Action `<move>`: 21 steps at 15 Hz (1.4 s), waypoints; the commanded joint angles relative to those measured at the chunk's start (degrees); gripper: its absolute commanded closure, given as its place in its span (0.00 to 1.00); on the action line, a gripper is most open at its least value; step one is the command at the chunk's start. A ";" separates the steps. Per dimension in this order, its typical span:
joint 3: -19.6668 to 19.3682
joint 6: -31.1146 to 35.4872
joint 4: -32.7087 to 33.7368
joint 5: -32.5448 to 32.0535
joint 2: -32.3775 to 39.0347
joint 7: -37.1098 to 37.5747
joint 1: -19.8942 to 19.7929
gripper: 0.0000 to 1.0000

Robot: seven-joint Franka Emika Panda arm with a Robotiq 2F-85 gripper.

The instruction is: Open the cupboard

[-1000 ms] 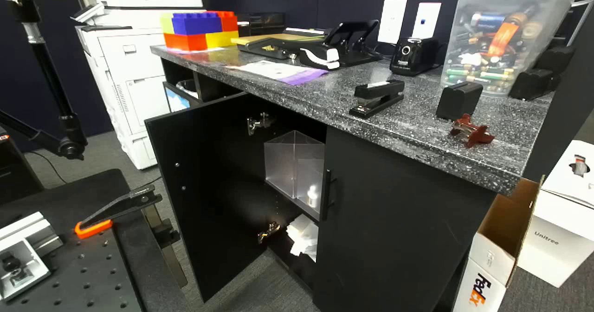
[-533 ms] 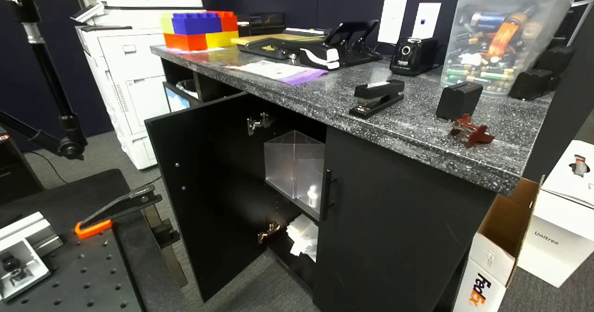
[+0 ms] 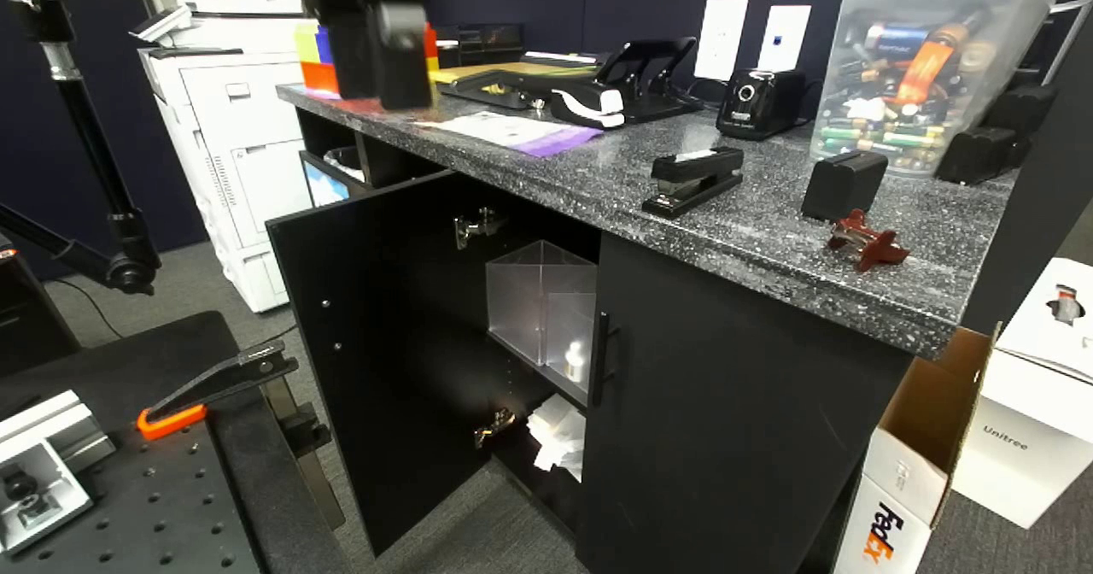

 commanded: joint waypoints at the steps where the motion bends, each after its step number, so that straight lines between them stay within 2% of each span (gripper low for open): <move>1: -2.97 9.79 4.10 -1.80 14.54 -2.82 -0.28 0.00; 5: -5.33 22.50 7.12 -3.70 28.35 -2.31 1.49 0.00; 8: -8.66 29.91 10.73 -6.44 37.42 -1.64 4.48 0.00; 12: -10.18 38.84 15.93 -3.14 47.96 -4.54 5.72 0.00; 18: -11.56 52.14 22.21 -0.26 58.35 -7.10 7.55 0.00; 21: -10.55 55.64 24.56 1.51 61.42 -8.70 7.75 0.00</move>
